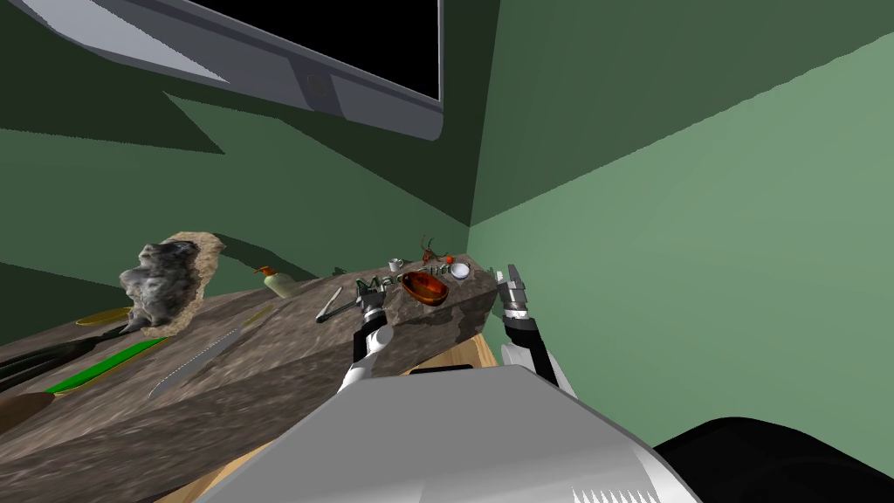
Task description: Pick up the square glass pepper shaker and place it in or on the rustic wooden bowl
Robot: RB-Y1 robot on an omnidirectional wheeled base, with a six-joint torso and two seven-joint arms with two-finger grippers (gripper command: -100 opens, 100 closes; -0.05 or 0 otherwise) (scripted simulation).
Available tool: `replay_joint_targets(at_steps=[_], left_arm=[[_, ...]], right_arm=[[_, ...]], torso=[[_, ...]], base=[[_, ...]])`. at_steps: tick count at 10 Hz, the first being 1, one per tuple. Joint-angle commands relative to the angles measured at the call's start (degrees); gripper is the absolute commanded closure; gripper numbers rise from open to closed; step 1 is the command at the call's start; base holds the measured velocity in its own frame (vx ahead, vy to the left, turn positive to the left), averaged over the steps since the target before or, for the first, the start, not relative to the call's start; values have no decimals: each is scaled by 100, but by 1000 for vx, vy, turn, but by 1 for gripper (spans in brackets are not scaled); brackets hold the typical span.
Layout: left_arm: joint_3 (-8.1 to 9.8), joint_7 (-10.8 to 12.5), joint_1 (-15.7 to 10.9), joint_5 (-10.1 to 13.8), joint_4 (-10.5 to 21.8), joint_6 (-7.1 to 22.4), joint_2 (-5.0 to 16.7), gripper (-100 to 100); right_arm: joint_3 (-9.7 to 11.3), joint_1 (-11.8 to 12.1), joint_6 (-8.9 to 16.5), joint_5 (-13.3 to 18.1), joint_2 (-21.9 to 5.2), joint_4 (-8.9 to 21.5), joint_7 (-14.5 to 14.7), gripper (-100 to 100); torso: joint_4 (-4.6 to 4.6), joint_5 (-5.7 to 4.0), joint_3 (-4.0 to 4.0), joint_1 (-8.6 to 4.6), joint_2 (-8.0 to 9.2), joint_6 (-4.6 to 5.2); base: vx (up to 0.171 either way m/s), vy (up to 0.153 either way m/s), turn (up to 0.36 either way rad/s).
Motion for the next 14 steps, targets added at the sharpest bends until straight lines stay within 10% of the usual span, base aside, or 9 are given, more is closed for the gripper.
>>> replay_joint_targets(at_steps=[1, 12, 13, 14], left_arm=[[-7, 56, -82, 244, 227, -17, -58, -100], [-6, 259, -493, 1352, 1270, -111, -697, -100], [-5, 259, -496, 1362, 1278, -113, -707, 0], [-5, 259, -496, 1360, 1277, -113, -706, -100]], right_arm=[[0, 0, 0, 0, 0, 0, 0, 0], [0, 0, 0, 0, 0, 0, 0, 0], [0, 0, 0, 0, 0, 0, 0, 0], [0, 0, 0, 0, 0, 0, 0, 0]], torso=[[0, 0, 0, 0, 0, 0], [1, 2, 1, 8, 2, 0], [1, 0, 1, 3, 1, -1], [0, -1, 0, -1, 0, -1]], base=[[-4, 6, -15], [-7, 20, -6], [0, 0, 0], [0, 0, 0]])
